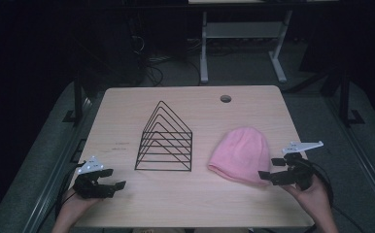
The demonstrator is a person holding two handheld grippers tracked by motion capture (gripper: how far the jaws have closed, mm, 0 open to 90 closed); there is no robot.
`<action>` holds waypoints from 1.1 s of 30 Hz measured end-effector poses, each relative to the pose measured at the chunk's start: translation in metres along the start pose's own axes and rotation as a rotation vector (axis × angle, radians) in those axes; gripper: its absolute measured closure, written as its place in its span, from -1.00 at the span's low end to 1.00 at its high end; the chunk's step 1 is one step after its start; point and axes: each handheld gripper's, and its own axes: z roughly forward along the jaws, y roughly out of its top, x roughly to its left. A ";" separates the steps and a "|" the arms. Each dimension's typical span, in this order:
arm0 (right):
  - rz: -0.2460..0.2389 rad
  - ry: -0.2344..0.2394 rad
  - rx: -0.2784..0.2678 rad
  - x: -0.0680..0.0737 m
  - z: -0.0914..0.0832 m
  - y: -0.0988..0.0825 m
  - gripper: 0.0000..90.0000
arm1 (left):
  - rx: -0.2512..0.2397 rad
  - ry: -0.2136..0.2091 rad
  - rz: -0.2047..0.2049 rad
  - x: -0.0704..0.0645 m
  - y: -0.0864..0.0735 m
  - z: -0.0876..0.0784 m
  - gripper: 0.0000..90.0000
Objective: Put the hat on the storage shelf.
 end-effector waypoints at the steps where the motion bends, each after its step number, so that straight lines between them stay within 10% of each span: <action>1: 0.000 0.000 0.000 0.000 0.000 0.000 -0.57 | 0.000 0.000 0.000 0.000 0.000 0.000 -0.43; 33: 0.040 0.000 0.120 -0.053 0.035 0.074 -0.57 | -0.016 0.009 -0.017 0.006 -0.001 -0.003 -0.43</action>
